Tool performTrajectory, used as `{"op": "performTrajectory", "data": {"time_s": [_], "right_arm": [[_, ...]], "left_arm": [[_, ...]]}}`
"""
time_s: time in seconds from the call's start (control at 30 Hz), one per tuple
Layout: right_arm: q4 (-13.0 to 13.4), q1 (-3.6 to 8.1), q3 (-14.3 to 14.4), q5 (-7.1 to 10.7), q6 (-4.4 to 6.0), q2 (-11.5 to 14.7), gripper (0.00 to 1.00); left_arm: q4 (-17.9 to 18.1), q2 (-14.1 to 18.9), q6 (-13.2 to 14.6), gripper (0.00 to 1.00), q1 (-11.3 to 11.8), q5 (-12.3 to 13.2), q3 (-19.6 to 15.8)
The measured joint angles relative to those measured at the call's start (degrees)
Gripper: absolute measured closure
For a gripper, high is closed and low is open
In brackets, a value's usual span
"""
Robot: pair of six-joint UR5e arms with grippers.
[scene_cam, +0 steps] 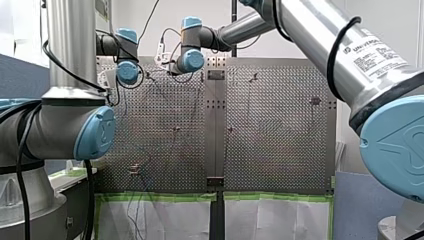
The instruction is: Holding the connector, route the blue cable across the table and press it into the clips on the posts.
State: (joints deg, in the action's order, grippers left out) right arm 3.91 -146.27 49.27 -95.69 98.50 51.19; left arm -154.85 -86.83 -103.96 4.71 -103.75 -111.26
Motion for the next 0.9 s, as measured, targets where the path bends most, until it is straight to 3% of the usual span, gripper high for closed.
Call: {"op": "performTrajectory", "data": {"time_s": [0.3,0.53,0.9], "right_arm": [[-0.2,0.3,-1.8,-0.03,0.9,-1.4,1.0],[-0.2,0.82,-2.2,0.07,1.08,-1.8,1.0],[-0.2,1.65,-3.1,0.3,1.09,-2.5,1.0]], "left_arm": [[1.2,-2.8,-0.7,1.0,0.7,1.3,1.7],[3.1,-4.6,-1.1,1.0,1.3,1.7,2.8],[5.3,-6.7,-2.6,1.0,2.5,4.6,5.4]]}}
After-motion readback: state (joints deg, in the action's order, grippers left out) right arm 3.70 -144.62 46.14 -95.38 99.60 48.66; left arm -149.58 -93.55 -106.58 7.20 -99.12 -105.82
